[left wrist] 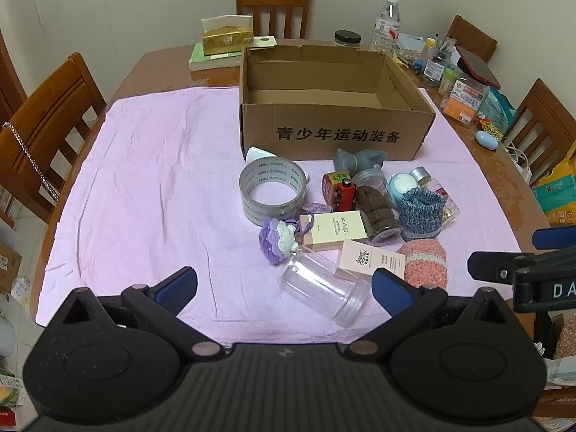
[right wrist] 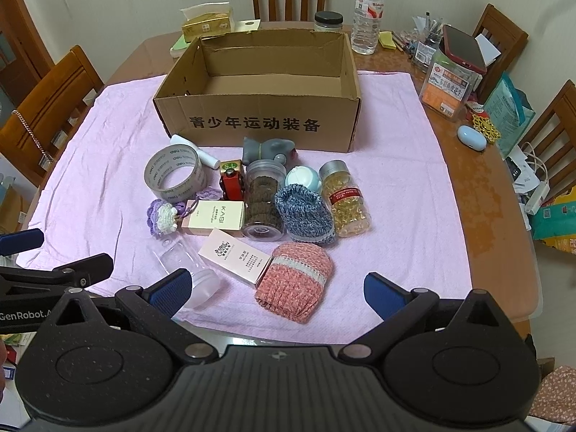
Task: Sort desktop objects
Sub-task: 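Move both tools toward the clear jar and pink sock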
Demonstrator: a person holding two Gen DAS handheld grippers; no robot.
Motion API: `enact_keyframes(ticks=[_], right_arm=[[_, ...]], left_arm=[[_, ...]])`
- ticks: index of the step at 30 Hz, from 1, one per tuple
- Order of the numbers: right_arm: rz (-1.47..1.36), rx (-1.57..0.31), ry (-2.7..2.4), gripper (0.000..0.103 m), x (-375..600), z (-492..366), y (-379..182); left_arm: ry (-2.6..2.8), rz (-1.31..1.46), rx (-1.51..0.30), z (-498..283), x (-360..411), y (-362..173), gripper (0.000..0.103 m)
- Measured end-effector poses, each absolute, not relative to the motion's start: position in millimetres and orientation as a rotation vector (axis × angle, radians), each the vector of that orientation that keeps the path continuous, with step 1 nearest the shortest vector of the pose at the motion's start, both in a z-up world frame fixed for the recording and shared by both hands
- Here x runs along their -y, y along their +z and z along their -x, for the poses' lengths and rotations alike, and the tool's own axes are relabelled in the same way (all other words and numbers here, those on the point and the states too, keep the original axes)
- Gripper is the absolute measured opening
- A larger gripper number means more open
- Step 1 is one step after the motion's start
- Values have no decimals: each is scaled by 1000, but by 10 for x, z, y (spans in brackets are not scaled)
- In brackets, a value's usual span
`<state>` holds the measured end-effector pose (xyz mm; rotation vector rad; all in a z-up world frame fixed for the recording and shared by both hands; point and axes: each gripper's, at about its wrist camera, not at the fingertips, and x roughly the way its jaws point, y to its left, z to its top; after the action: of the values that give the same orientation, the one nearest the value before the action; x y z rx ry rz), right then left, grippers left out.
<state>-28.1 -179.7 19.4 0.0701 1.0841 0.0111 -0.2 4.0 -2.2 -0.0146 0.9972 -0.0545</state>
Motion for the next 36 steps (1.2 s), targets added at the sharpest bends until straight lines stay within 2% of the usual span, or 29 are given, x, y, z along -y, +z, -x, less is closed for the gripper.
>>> enact_keyframes(ticks=[36], right_arm=[[-85, -1026, 67, 103, 1823, 264, -35]], left_arm=[[-131, -53, -961, -37, 28, -320, 102]])
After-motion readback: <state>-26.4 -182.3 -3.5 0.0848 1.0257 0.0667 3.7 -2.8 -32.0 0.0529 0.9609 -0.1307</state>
